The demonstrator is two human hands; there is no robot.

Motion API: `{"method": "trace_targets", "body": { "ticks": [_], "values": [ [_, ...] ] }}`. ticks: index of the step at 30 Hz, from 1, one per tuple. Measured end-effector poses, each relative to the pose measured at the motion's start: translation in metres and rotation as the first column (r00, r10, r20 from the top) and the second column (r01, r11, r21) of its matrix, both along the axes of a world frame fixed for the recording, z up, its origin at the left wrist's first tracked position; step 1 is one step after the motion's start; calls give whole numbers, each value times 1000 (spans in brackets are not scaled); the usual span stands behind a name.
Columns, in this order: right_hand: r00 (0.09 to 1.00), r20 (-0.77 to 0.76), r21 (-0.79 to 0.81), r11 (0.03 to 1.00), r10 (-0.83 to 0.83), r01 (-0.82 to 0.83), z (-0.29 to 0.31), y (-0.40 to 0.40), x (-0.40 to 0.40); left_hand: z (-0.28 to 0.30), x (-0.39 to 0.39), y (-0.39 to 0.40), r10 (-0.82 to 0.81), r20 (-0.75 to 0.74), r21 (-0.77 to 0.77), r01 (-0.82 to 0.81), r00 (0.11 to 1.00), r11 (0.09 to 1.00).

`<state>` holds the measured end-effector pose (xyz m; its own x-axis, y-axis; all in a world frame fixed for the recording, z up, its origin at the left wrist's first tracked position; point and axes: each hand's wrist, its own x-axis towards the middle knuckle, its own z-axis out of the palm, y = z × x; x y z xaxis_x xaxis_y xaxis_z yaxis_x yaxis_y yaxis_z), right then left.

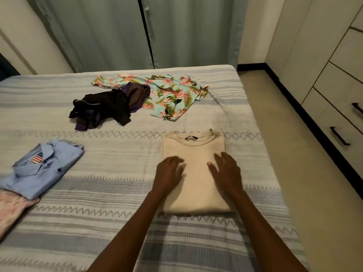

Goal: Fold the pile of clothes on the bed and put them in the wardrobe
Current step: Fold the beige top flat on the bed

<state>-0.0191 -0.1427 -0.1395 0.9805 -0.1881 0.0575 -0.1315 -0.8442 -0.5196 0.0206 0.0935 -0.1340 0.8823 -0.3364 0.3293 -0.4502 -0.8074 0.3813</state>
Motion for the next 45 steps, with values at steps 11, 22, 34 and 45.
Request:
{"method": "trace_targets", "body": {
  "ticks": [11,22,34,45],
  "values": [
    [976,-50,-306,927,210,-215,-19,-28,-148,-17,-117,60,23,-211,499,87,977,862],
    [958,287,81,997,-5,-19,70,-19,-150,72,-141,36,121,-277,-530,-257,953,808],
    [724,629,578,793,-284,-192,222,7,-199,218,-208,22,245,-75,-906,-169,967,388],
    [921,257,447,881,-293,155,198,-12,-177,212,-192,26,131,-329,-819,-351,935,454]
  ]
}}
